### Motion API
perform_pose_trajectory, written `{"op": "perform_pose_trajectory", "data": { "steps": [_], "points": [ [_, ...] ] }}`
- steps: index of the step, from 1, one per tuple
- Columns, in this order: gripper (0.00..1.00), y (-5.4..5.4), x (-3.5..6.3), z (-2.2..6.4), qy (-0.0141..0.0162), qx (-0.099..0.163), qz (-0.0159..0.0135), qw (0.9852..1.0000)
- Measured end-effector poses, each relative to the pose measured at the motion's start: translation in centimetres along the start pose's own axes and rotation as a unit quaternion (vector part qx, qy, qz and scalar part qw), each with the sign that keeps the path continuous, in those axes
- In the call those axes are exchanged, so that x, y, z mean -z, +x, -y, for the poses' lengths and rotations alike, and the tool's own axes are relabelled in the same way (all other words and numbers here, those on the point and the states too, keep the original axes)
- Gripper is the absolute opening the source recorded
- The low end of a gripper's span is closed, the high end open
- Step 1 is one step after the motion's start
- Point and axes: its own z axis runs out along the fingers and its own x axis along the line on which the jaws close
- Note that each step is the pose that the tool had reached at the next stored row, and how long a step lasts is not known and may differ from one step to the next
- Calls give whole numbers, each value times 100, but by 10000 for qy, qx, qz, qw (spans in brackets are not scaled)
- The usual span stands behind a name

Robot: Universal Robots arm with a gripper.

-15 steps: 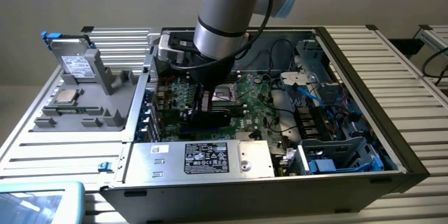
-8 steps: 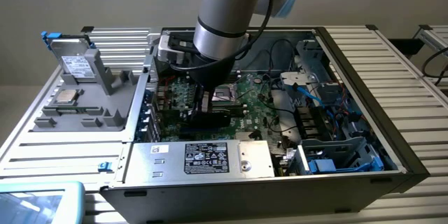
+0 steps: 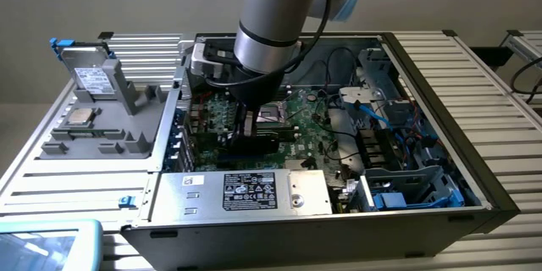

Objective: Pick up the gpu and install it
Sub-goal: 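Insert the gpu into the slot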

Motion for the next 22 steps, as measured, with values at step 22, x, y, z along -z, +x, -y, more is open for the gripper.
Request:
{"op": "perform_pose_trajectory", "data": {
  "steps": [22],
  "points": [
    [27, 23, -48, -16, -3, 15, 58, 10000]
  ]
}}
